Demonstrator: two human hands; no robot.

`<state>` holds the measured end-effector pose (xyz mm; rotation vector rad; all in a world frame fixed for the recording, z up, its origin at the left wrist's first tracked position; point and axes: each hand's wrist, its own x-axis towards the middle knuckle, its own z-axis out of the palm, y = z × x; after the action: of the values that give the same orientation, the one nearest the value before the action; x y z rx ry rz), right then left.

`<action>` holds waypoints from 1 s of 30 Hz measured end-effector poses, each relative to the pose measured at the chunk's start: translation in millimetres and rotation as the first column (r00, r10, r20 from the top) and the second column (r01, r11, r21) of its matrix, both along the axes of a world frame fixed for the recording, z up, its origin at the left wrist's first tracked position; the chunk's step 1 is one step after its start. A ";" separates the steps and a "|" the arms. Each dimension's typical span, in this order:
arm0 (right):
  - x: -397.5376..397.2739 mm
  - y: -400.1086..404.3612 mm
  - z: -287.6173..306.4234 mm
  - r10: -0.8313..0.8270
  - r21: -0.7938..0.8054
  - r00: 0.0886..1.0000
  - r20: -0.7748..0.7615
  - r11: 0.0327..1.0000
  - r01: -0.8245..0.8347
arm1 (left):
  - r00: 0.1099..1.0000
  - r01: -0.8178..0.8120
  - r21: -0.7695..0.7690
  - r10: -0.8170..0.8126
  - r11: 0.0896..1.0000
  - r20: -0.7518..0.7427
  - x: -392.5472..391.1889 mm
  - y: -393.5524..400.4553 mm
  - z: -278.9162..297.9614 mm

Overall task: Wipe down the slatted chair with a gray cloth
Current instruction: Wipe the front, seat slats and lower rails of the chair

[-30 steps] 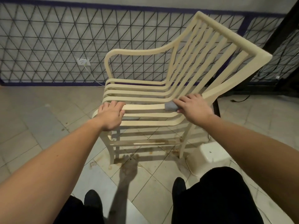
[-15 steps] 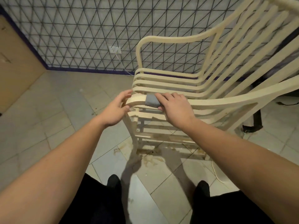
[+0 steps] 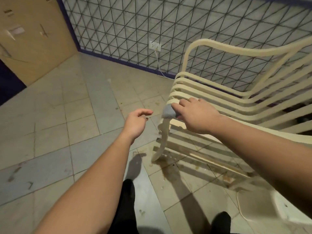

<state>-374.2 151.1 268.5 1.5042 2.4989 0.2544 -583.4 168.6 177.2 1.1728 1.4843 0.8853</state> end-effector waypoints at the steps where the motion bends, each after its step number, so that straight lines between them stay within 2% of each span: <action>1: -7.7 2.8 -0.7 0.009 -0.013 0.998 0.054 1.000 -0.008 | 1.000 -0.011 0.000 0.011 1.000 -0.010 -1.9 0.7 -3.4; 5: -41.6 11.4 -12.2 0.060 -0.028 0.937 0.345 0.998 -0.054 | 0.997 0.007 0.001 -0.007 1.000 -0.074 -6.7 4.1 -18.9; 7: -58.9 13.1 -24.6 0.122 -0.030 0.854 0.506 0.992 -0.124 | 0.997 0.032 0.000 -0.032 0.999 -0.071 -5.3 6.4 -17.9; 10: -81.0 14.0 -53.0 0.238 -0.118 0.687 0.687 0.969 -0.218 | 0.997 0.064 0.061 -0.061 0.996 -0.049 -2.6 10.6 -8.0; 12: -83.0 14.2 -78.7 0.312 -0.171 0.635 0.707 0.946 -0.275 | 0.997 0.072 0.091 -0.068 0.993 -0.037 -0.7 11.1 0.4; 17: -62.5 8.2 -158.1 0.408 -0.241 0.639 0.652 0.911 -0.335 | 0.991 0.124 0.090 -0.120 0.988 -0.050 -10.2 12.2 1.9; 19: -53.9 -0.7 -176.5 0.422 -0.234 0.673 0.607 0.904 -0.357 | 0.990 0.128 0.079 -0.123 0.989 -0.063 -12.2 14.5 2.1; 21: -44.9 -13.1 -187.9 0.418 -0.262 0.769 0.484 0.908 -0.328 | 0.991 0.121 0.071 -0.116 0.990 -0.065 -10.8 17.4 2.4; 23: -31.6 -29.8 -197.0 0.341 -0.241 0.905 0.255 0.929 -0.282 | 0.990 0.132 0.071 -0.128 0.989 -0.063 -4.9 19.5 1.3; 25: -17.0 -49.6 -198.6 0.139 -0.209 0.988 -0.059 0.967 -0.149 | 0.985 0.171 0.086 -0.168 0.981 -0.042 3.3 21.0 1.9; 26: -10.0 -60.1 -197.6 -0.016 -0.187 0.966 -0.259 0.982 -0.034 | 0.979 0.204 0.097 -0.202 0.974 -0.028 7.9 21.2 3.9; 27: -6.6 -70.1 -191.2 -0.209 -0.196 0.857 -0.472 0.972 0.129 | 0.971 0.241 0.114 -0.240 0.964 -0.021 12.2 21.2 6.6; 28: -6.2 -77.6 -183.1 -0.382 -0.236 0.657 -0.651 0.923 0.303 | 0.961 0.277 0.133 -0.277 0.952 -0.018 16.1 21.4 9.1; 29: -9.3 -82.6 -173.2 -0.488 -0.285 0.429 -0.760 0.844 0.454 | 0.950 0.311 0.146 -0.312 0.939 -0.013 19.2 21.6 10.9; 30: -15.4 -83.6 -164.7 -0.519 -0.326 0.241 -0.820 0.771 0.548 | 0.938 0.342 0.149 -0.346 0.928 0.000 21.6 21.5 12.1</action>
<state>-389.6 67.4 103.8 2.9737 2.2206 -0.8858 -561.8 190.1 189.4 1.4715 1.1570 0.7725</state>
